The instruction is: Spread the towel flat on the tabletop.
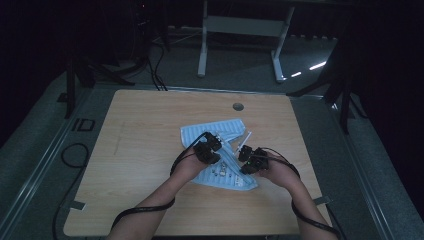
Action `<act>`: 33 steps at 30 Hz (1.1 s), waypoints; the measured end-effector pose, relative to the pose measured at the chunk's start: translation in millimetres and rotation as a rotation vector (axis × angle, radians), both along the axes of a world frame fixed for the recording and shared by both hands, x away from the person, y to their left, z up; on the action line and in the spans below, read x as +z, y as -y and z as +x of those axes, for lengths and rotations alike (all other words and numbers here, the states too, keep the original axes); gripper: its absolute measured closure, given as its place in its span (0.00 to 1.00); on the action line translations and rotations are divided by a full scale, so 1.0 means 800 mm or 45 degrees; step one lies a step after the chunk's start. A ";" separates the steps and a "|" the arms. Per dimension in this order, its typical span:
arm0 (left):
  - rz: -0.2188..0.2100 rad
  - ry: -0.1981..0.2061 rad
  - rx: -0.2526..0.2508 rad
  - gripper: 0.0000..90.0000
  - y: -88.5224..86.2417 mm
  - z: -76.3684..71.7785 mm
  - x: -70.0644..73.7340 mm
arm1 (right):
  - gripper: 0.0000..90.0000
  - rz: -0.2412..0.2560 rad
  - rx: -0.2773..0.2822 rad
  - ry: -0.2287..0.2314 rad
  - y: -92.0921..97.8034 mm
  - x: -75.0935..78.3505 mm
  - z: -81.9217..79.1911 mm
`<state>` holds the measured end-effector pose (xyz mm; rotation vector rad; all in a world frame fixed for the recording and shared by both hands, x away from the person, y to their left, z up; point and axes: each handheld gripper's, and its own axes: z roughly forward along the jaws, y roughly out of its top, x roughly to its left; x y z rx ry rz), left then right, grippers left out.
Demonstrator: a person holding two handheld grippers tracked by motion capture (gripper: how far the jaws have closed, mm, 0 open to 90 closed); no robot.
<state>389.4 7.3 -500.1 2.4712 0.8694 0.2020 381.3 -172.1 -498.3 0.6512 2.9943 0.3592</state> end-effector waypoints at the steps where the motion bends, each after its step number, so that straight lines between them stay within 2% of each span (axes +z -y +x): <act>1: -0.005 -0.001 -0.002 0.99 -0.002 0.001 0.004 | 0.97 -0.001 0.000 0.008 0.002 0.001 -0.001; 3: -0.004 0.029 0.014 0.99 -0.008 0.000 0.011 | 0.97 0.004 -0.007 0.015 0.007 0.003 -0.002; 7: -0.021 0.036 0.036 1.00 -0.025 0.003 0.024 | 0.97 0.016 -0.026 0.026 0.020 0.009 -0.006; 8: -0.022 0.058 0.062 1.00 -0.030 0.004 0.027 | 0.97 0.020 -0.029 0.031 0.023 0.011 -0.006; 15: -0.017 0.087 0.143 1.00 -0.070 0.012 0.045 | 0.97 0.043 -0.076 0.038 0.056 0.023 -0.016; 16: -0.018 0.106 0.179 1.00 -0.078 0.013 0.047 | 0.97 0.042 -0.074 0.037 0.061 0.024 -0.018; 18: -0.024 0.088 0.197 1.00 -0.090 0.017 0.046 | 0.97 0.039 -0.086 0.035 0.071 0.026 -0.023; 19: -0.015 0.095 0.213 0.99 -0.095 0.018 0.045 | 0.97 0.037 -0.090 0.034 0.076 0.026 -0.026; 20: -0.012 0.078 0.211 1.00 -0.099 0.019 0.043 | 0.97 0.040 -0.094 0.030 0.080 0.026 -0.028; 22: -0.002 0.090 0.250 0.99 -0.108 0.020 0.038 | 0.97 0.043 -0.095 0.006 0.089 0.025 -0.033; 25: 0.009 0.064 0.282 1.00 -0.119 0.022 0.025 | 0.97 0.032 -0.093 -0.026 0.100 0.018 -0.042; 27: -0.003 0.014 0.291 0.99 -0.125 0.023 0.014 | 0.97 0.037 -0.100 -0.037 0.105 0.013 -0.047; 30: 0.019 -0.036 0.273 0.99 -0.127 0.023 -0.001 | 0.96 0.053 -0.102 -0.070 0.113 0.004 -0.052; 33: 0.056 -0.051 0.259 0.99 -0.125 0.022 -0.011 | 0.95 0.037 -0.123 -0.096 0.116 -0.007 -0.052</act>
